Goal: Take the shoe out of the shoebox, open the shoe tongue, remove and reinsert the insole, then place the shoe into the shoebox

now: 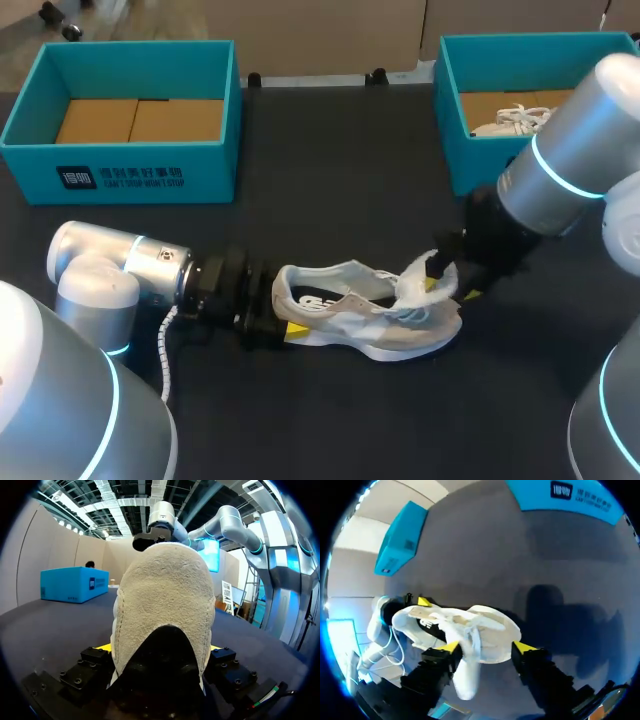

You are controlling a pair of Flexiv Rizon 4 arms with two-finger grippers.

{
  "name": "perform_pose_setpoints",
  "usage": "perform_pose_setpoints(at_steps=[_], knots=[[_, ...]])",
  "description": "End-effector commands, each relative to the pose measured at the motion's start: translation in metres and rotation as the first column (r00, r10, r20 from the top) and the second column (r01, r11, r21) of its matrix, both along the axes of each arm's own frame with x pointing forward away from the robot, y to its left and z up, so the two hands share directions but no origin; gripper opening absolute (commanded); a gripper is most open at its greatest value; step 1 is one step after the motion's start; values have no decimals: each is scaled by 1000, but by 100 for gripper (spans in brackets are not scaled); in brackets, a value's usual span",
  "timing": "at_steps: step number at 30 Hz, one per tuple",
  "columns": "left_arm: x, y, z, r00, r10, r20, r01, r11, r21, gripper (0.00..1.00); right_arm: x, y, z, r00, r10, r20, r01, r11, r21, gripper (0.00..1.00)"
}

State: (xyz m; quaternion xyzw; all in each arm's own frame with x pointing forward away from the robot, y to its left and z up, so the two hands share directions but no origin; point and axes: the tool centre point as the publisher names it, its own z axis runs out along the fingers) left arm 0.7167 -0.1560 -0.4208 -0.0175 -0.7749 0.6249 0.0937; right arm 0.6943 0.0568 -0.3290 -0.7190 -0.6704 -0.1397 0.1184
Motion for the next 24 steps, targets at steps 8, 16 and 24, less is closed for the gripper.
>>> perform_pose_setpoints(at_steps=[8, 16, 24], knots=[[1, 0, -2, 1000, 1, 0, -1, 1000, 0, 0, -10, 8, 78, 988, 99, 114, -78, 981, -179, 95], [1, 0, -2, 1000, 1, 0, -1, 1000, 0, 0, -3, 21, 113, 967, 232, 105, -189, 931, -311, 90], [1, 0, -2, 1000, 1, 0, -1, 1000, 0, 0, 1, 52, 138, 904, 426, 40, -379, 840, -388, 80]])
